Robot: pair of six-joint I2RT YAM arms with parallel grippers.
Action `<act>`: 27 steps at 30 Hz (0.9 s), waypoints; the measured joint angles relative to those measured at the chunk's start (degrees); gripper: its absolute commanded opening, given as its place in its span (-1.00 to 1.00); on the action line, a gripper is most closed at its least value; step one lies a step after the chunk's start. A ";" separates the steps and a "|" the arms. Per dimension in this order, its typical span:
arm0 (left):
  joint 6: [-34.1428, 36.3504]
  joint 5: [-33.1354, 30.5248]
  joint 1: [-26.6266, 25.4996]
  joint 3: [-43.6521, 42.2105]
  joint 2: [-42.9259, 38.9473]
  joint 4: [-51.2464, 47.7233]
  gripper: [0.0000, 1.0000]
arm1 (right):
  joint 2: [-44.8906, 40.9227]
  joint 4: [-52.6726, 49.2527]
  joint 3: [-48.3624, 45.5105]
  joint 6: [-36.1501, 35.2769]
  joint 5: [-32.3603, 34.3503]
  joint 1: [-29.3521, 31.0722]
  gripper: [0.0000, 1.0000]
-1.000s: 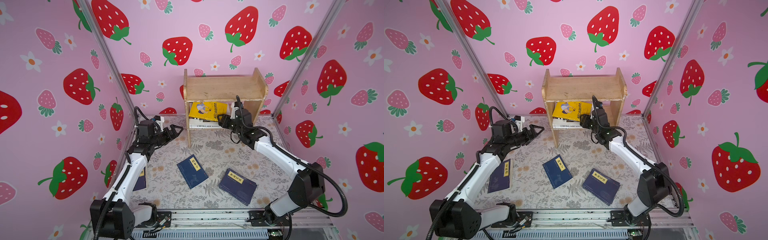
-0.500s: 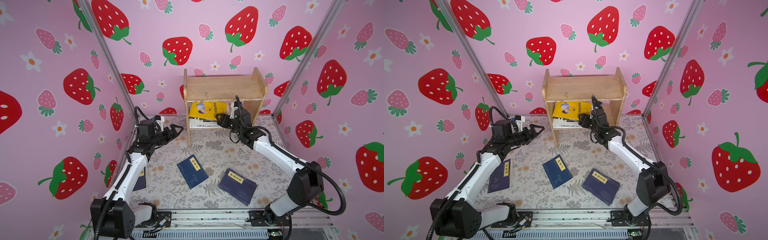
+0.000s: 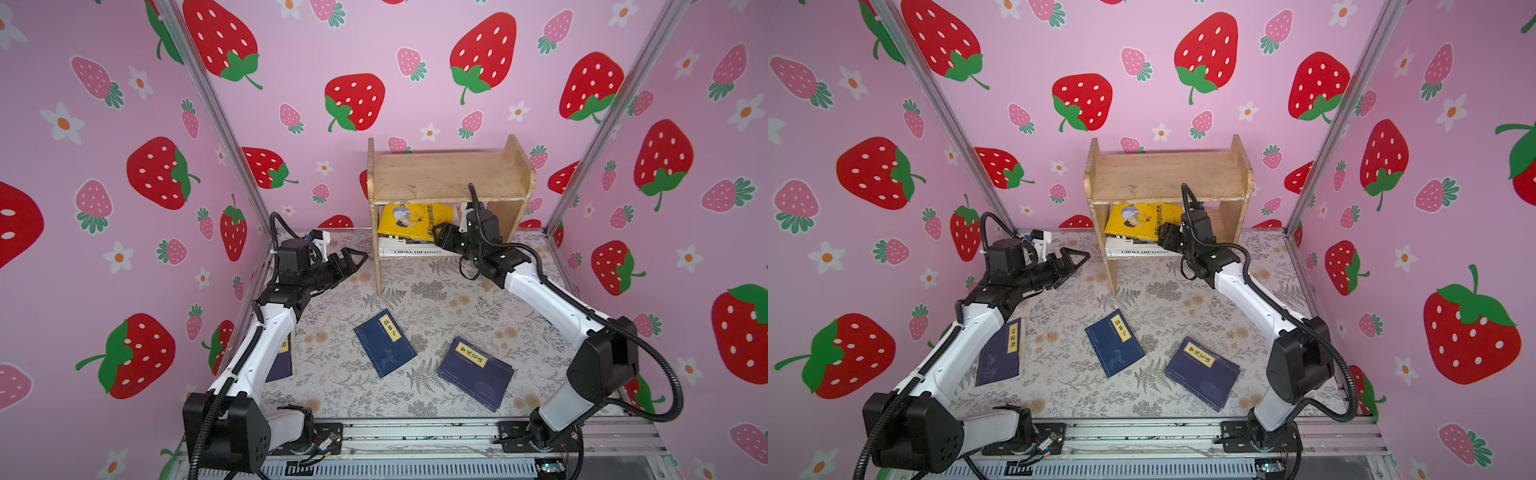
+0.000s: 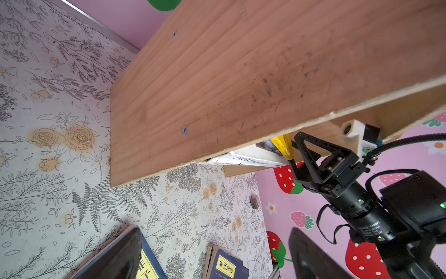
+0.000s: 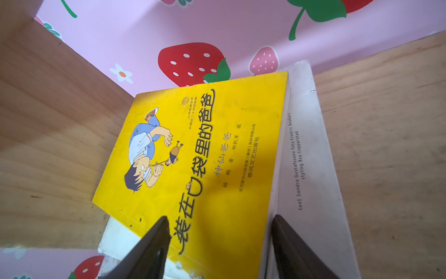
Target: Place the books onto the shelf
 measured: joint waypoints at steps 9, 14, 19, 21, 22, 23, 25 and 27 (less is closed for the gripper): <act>-1.01 1.27 -0.07 0.00 2.34 2.10 0.90 | -4.20 12.11 -10.67 3.39 -3.85 -1.53 -0.14; -1.51 1.46 -0.07 0.00 2.38 2.62 0.90 | -5.51 19.47 -14.95 7.04 -7.74 -2.99 -0.24; -1.86 1.49 -0.07 0.00 2.38 2.73 0.90 | -5.64 24.41 -16.59 11.78 -13.20 -4.11 -0.29; -1.92 1.49 -0.07 0.00 2.38 2.73 0.90 | -5.64 25.24 -16.59 12.96 -14.47 -4.11 -0.35; -1.92 1.46 -0.07 0.00 2.38 2.75 0.90 | -5.64 25.20 -16.59 13.49 -15.04 -4.09 -0.38; -1.92 1.49 -0.07 0.00 2.38 2.73 0.90 | -5.62 25.03 -16.57 13.70 -15.50 -4.07 -0.43; -1.92 1.49 -0.07 0.00 2.38 2.73 0.90 | -5.60 24.04 -16.48 14.08 -15.96 -3.96 -0.47; -1.92 1.49 -0.07 0.00 2.38 2.75 0.90 | -5.53 22.67 -16.13 14.21 -16.11 -3.93 -0.51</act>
